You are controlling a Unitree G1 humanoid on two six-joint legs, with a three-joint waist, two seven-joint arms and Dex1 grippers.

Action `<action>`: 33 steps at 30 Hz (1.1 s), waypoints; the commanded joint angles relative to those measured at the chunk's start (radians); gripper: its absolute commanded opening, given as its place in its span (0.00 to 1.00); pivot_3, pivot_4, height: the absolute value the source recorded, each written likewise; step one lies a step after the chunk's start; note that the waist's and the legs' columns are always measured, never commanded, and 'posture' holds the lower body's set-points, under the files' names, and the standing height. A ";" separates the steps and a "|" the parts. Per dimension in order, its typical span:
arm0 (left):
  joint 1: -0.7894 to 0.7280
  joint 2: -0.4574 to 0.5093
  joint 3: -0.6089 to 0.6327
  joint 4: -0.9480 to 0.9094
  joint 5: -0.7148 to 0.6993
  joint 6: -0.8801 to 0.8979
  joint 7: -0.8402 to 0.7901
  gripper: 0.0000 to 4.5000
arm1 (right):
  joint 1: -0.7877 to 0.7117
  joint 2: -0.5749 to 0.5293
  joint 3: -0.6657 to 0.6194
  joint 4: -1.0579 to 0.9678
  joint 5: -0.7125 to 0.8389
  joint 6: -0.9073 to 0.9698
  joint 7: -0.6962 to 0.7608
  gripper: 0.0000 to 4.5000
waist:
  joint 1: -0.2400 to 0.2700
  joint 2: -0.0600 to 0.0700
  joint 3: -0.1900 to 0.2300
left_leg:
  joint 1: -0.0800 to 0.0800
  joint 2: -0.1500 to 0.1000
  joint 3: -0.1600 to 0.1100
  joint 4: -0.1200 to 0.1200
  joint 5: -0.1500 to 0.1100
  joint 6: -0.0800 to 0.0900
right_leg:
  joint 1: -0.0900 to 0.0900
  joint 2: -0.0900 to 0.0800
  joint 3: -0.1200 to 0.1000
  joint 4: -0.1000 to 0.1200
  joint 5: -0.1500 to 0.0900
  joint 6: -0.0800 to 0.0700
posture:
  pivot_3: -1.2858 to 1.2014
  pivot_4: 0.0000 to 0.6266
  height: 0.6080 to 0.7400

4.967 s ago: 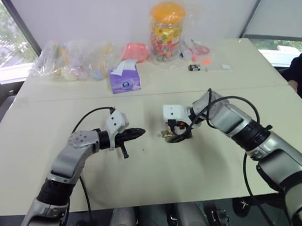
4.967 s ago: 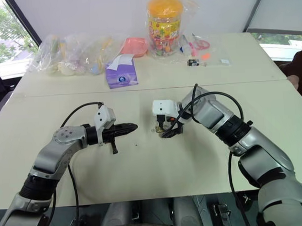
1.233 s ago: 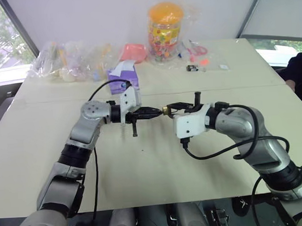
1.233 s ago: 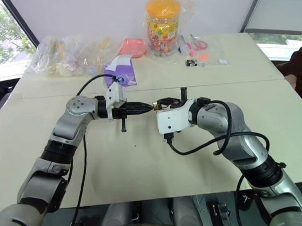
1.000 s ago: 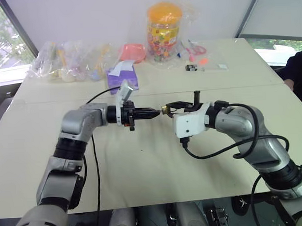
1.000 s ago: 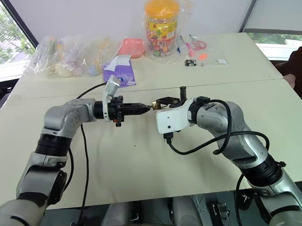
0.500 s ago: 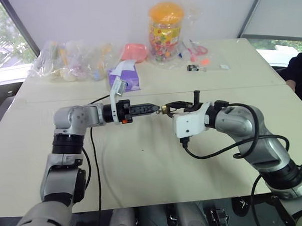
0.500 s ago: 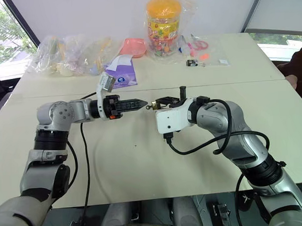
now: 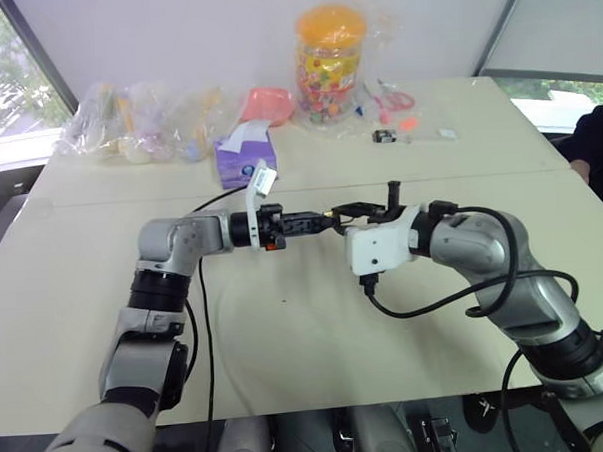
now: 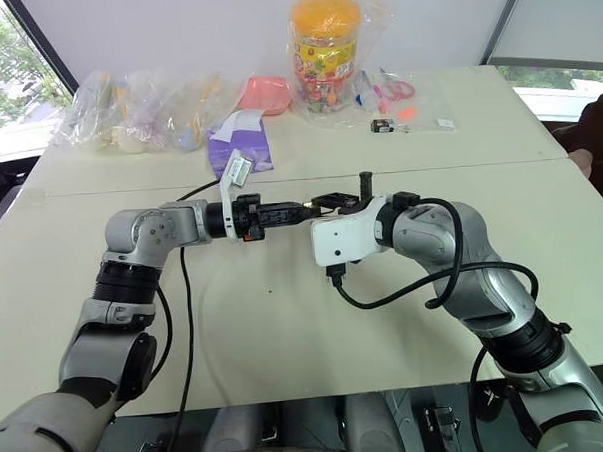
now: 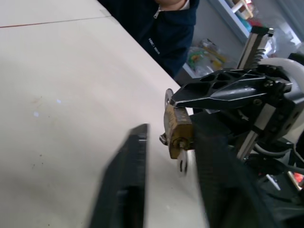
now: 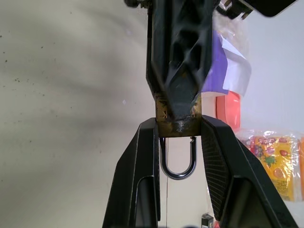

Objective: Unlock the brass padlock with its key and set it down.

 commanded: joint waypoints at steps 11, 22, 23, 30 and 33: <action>-0.001 0.028 -0.010 -0.075 -0.011 -0.006 -0.027 0.00 | -0.026 0.000 -0.039 -0.044 0.042 0.022 0.015 0.45 | -0.001 0.000 0.000 | 0.000 0.000 0.000 0.000 0.000 0.000 | 0.000 0.000 0.000 0.000 0.000 0.000 | 0.52 0.24 1.00; -0.030 0.120 -0.046 -0.064 0.022 -0.123 -0.178 0.00 | 0.006 0.000 -0.333 -0.093 0.522 0.686 0.210 1.00 | 0.001 0.000 0.000 | 0.000 0.000 0.000 0.000 0.000 0.000 | 0.000 -0.001 0.000 0.000 -0.002 -0.003 | 0.52 0.24 1.00; -0.033 0.123 -0.051 -0.063 0.026 -0.131 -0.188 0.00 | -0.014 0.020 -0.367 -0.099 0.586 0.790 0.215 1.00 | -0.002 0.000 0.000 | 0.000 0.000 0.000 0.000 0.000 0.000 | 0.000 -0.001 0.000 0.000 -0.001 -0.003 | 0.52 0.24 1.00; -0.049 0.131 -0.075 -0.042 0.057 -0.177 -0.229 0.00 | -0.176 0.196 -0.549 -0.089 0.828 1.215 0.093 0.70 | 0.001 0.000 0.001 | 0.000 0.002 -0.001 -0.001 0.000 0.000 | 0.000 -0.001 -0.001 0.001 -0.001 -0.004 | 0.52 0.24 1.00; -0.054 0.131 -0.079 -0.034 0.067 -0.188 -0.238 0.00 | -0.227 0.251 -0.577 -0.093 0.884 1.293 0.031 0.37 | 0.000 0.000 0.001 | -0.001 0.002 -0.001 -0.001 0.000 0.000 | -0.001 -0.002 -0.001 0.000 -0.001 -0.004 | 0.52 0.24 1.00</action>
